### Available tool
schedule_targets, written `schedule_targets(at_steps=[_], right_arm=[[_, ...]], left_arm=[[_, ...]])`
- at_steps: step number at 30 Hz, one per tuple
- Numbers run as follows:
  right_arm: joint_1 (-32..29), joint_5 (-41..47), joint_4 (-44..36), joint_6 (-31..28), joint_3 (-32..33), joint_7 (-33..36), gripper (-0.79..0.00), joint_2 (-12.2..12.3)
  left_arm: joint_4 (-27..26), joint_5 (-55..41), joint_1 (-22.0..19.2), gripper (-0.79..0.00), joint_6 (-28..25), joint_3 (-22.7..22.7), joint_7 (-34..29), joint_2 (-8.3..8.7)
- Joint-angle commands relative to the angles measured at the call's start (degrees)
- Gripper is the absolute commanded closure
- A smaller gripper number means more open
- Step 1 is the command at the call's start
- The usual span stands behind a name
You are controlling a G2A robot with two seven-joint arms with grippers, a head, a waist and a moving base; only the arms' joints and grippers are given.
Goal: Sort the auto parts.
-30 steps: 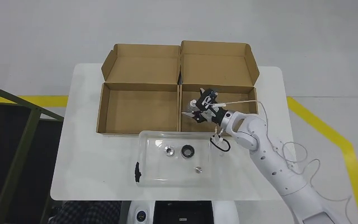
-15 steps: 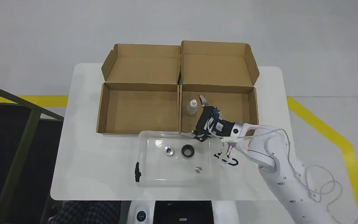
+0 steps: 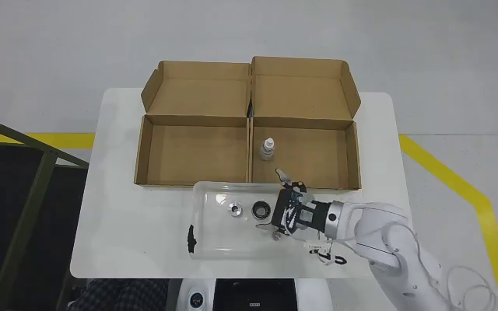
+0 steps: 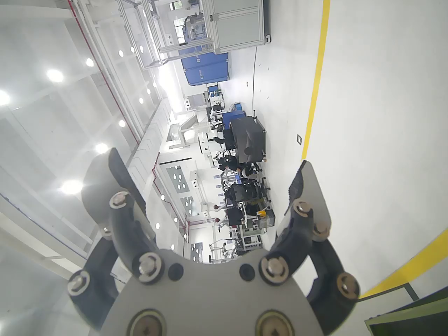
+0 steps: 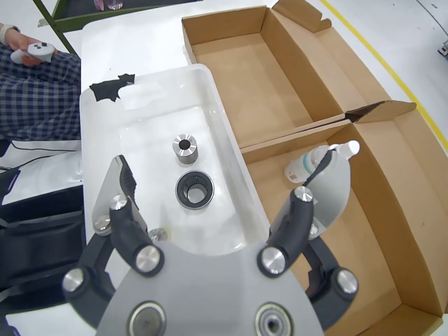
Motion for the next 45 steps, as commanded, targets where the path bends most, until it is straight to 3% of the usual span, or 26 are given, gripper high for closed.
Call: schedule_targets(at_steps=[1, 11, 24, 33, 41, 45], right_arm=[[-0.8, -0.2, -0.8, -0.3, 0.4, 1.9, -0.785, 0.2], [-4.0, -0.1, -3.1, -0.5, 1.1, 11.0, -0.785, 1.3], [-3.4, -4.3, -2.9, 1.1, -3.4, 17.3, -0.785, 1.7], [-1.2, -4.6, -1.1, 1.8, -7.4, 21.4, -0.708, 1.6], [1.4, -3.1, 0.9, 2.8, -9.9, 24.4, -0.705, 1.4], [2.6, -2.5, 1.6, 3.3, -11.2, 26.5, -0.610, 1.3]], left_arm=[[0.0, 0.0, 0.0, -0.785, 0.0, 0.0, 0.0, 0.00], [0.0, 0.0, 0.0, -0.785, 0.0, 0.0, 0.0, 0.00], [0.0, 0.0, 0.0, -0.785, 0.0, 0.0, 0.0, 0.00], [0.0, 0.0, 0.0, -0.785, 0.0, 0.0, 0.0, 0.00], [0.0, 0.0, 0.0, -0.785, 0.0, 0.0, 0.0, 0.00], [0.0, 0.0, 0.0, -0.785, 0.0, 0.0, 0.0, 0.00]])
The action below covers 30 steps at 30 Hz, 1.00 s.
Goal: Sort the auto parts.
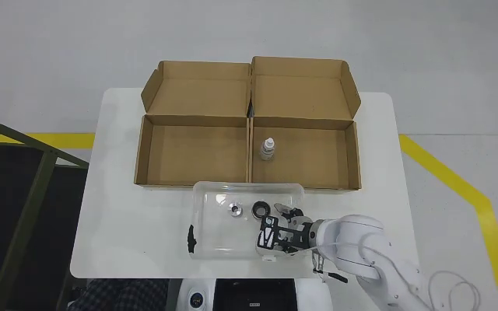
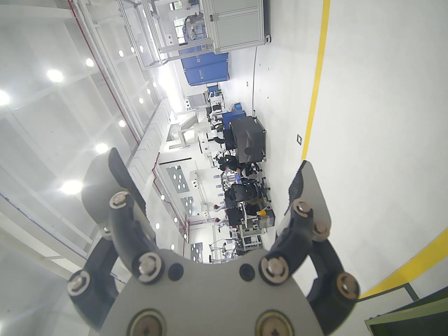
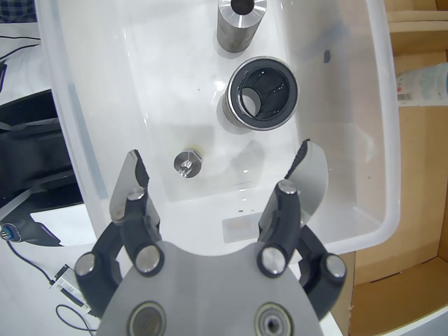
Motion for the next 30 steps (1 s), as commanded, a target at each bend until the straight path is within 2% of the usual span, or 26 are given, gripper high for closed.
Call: schedule_targets(at_steps=[1, 8, 11, 13, 14, 30], right_arm=[[0.5, 0.3, 0.2, 0.3, -0.5, 0.8, -0.597, 0.0], [2.1, 1.1, 1.3, 1.3, -2.4, 3.2, -0.563, -0.1], [2.8, 1.5, 1.8, 1.7, -3.1, 4.1, -0.493, -0.2], [3.2, 1.8, 2.1, 1.9, -3.6, 4.6, -0.400, -0.2], [3.5, 1.9, 2.2, 2.0, -3.8, 4.9, -0.391, -0.2], [6.0, 3.8, 4.6, 2.7, -7.3, 7.5, -0.342, -0.3]], left_arm=[[0.0, 0.0, 0.0, -0.785, 0.0, 0.0, 0.0, 0.00], [0.0, 0.0, 0.0, -0.785, 0.0, 0.0, 0.0, 0.00], [0.0, 0.0, 0.0, -0.785, 0.0, 0.0, 0.0, 0.00], [0.0, 0.0, 0.0, -0.785, 0.0, 0.0, 0.0, 0.00], [0.0, 0.0, 0.0, -0.785, 0.0, 0.0, 0.0, 0.00], [0.0, 0.0, 0.0, -0.785, 0.0, 0.0, 0.0, 0.00]])
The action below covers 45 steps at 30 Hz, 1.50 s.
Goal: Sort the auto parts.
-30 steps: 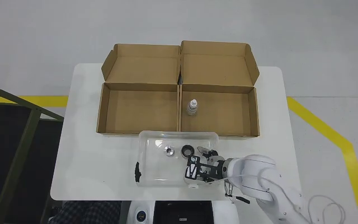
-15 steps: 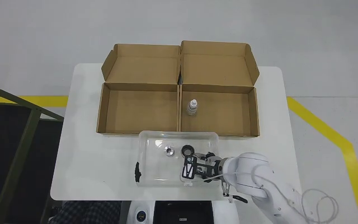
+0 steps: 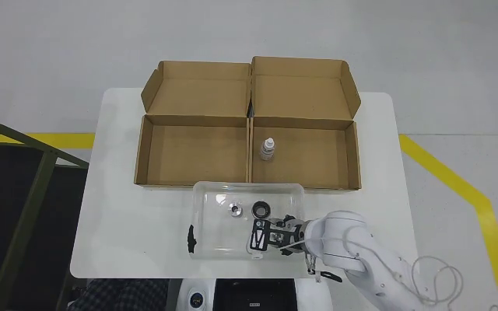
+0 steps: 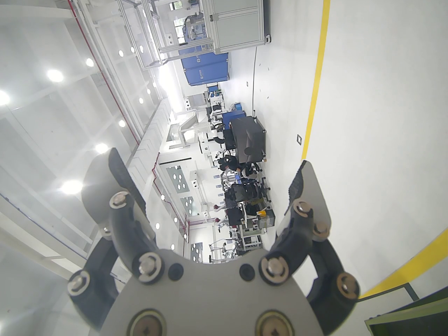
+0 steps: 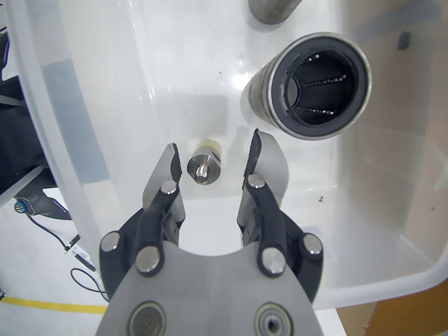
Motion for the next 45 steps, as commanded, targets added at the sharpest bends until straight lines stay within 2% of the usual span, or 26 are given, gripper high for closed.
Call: schedule_targets(at_steps=[1, 4, 7, 9, 11, 20, 34, 38, 45], right_arm=[[0.3, 0.0, 0.3, 0.2, -0.5, 0.2, -0.342, 0.0], [1.1, 0.1, 1.0, 0.5, -1.6, 0.5, -0.332, 0.1], [1.9, 0.4, 1.4, 0.8, -2.4, 0.7, -0.268, 0.2], [2.3, 0.9, 1.5, 0.9, -2.8, 0.9, -0.111, 0.4], [2.8, 1.1, 1.7, 1.1, -3.4, 1.1, 0.000, 0.5], [4.0, 2.6, -0.1, 1.2, -4.1, 1.1, 0.000, 1.0], [1.6, 7.0, -4.2, -2.1, 1.6, -5.6, 0.000, 2.5], [0.4, 8.3, -5.6, -4.0, 4.5, -9.7, 0.000, 3.2], [-2.6, 7.7, -6.6, -5.5, 10.3, -21.3, 0.000, 4.0]], left_arm=[[0.0, 0.0, 0.0, -0.785, 0.0, 0.0, 0.0, 0.00], [0.0, 0.0, 0.0, -0.785, 0.0, 0.0, 0.0, 0.00], [0.0, 0.0, 0.0, -0.785, 0.0, 0.0, 0.0, 0.00], [0.0, 0.0, 0.0, -0.785, 0.0, 0.0, 0.0, 0.00], [0.0, 0.0, 0.0, -0.785, 0.0, 0.0, 0.0, 0.00], [0.0, 0.0, 0.0, -0.785, 0.0, 0.0, 0.0, 0.00], [0.0, 0.0, 0.0, -0.785, 0.0, 0.0, 0.0, 0.00], [0.0, 0.0, 0.0, -0.785, 0.0, 0.0, 0.0, 0.00], [0.0, 0.0, 0.0, -0.785, 0.0, 0.0, 0.0, 0.00]])
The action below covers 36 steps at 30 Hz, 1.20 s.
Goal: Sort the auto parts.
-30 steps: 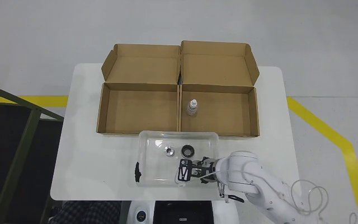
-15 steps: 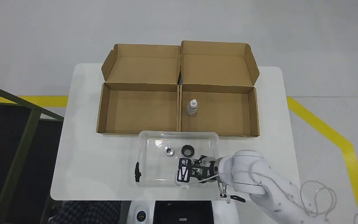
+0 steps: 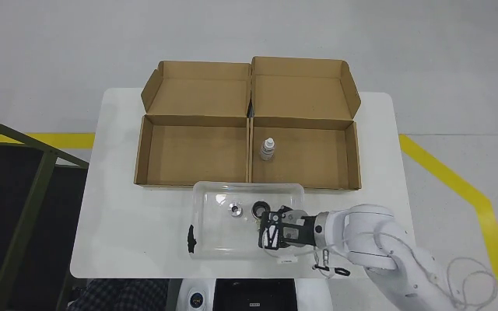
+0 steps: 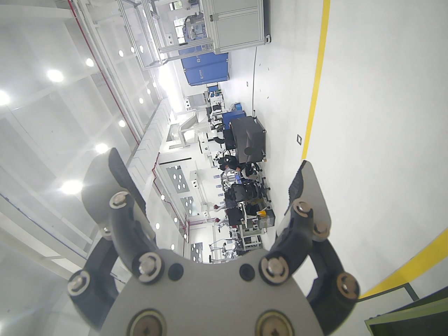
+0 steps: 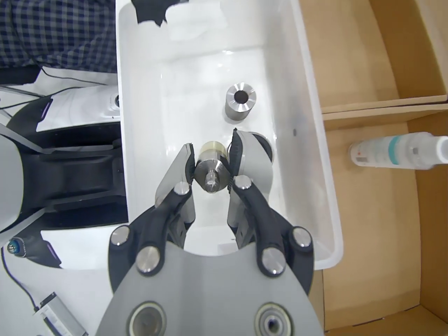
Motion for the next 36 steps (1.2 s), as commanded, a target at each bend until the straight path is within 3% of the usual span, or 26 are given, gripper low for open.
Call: schedule_targets(at_steps=[1, 18, 36], right_arm=[[-0.7, -0.3, 0.1, -0.2, 1.4, -3.1, 0.000, 0.2], [-2.0, -1.1, 0.8, -0.7, 11.6, -29.2, 0.000, 0.5], [-5.5, -1.8, -0.8, 1.4, 18.9, -43.7, 0.000, 0.5]], left_arm=[[0.0, 0.0, 0.0, -0.785, 0.0, 0.0, 0.0, 0.00], [0.0, 0.0, 0.0, -0.785, 0.0, 0.0, 0.0, 0.00], [0.0, 0.0, 0.0, -0.785, 0.0, 0.0, 0.0, 0.00]])
